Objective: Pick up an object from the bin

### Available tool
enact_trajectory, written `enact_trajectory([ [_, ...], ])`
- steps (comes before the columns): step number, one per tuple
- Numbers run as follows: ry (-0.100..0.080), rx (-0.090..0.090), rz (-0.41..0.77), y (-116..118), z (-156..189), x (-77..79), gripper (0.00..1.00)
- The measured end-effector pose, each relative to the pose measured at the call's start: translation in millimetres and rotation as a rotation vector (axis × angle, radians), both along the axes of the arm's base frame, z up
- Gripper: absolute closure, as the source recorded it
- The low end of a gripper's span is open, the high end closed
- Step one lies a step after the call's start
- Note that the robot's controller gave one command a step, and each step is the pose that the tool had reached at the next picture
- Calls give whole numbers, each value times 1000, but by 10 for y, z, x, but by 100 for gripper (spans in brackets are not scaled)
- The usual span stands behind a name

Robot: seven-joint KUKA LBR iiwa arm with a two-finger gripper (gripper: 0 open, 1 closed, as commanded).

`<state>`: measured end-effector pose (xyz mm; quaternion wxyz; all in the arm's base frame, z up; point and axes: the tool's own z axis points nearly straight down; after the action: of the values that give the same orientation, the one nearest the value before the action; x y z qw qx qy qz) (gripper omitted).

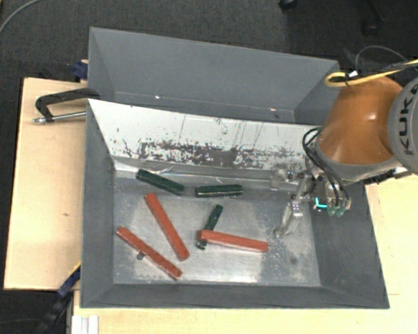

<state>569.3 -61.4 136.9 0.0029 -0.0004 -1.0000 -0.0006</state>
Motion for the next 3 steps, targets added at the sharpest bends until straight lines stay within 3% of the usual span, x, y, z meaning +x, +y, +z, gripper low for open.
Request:
enact_trajectory([
  [1,-1,3,195,614,-684,-538,0],
  [2,-6,0,194,596,-664,-518,100],
  [3,-6,2,642,647,-665,-655,100],
])
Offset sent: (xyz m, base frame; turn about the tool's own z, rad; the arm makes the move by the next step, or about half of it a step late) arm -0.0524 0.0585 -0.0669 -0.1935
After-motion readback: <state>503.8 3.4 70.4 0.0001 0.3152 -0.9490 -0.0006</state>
